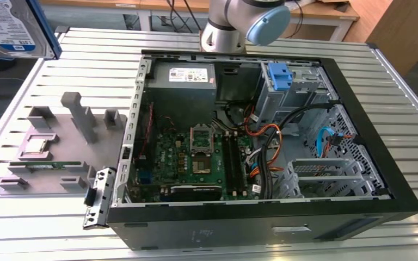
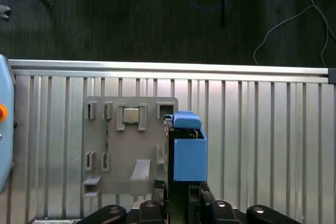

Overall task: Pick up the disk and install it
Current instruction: 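Pick up the disk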

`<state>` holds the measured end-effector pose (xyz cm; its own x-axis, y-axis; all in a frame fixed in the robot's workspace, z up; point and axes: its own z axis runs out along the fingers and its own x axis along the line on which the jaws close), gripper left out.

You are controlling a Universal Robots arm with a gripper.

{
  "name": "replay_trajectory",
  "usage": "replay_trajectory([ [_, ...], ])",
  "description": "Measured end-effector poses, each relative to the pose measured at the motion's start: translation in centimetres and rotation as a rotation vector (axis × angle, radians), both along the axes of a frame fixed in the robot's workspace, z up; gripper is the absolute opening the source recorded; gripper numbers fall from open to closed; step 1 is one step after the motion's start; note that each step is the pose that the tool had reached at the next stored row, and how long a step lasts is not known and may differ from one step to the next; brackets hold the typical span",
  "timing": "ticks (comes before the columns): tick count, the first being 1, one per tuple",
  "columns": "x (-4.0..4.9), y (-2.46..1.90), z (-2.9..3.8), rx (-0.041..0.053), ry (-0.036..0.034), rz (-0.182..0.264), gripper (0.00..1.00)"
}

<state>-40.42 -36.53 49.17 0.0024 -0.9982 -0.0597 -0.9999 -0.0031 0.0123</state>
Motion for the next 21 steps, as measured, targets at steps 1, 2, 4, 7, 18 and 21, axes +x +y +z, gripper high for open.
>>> replay_trajectory([
  [1,0.08,0.00,0.00,0.0000,0.0000,0.000,0.35],
  [2,0.17,0.00,0.00,0.0000,-0.0001,0.000,0.35],
  [4,0.37,0.00,0.00,0.0000,0.0000,0.000,0.35],
  [7,0.72,0.00,0.00,0.0000,-0.0001,0.000,0.35],
  [18,2.01,0.00,0.00,0.0000,0.0000,0.000,0.35],
  [21,2.29,0.00,0.00,0.0000,0.0000,0.000,0.35],
])
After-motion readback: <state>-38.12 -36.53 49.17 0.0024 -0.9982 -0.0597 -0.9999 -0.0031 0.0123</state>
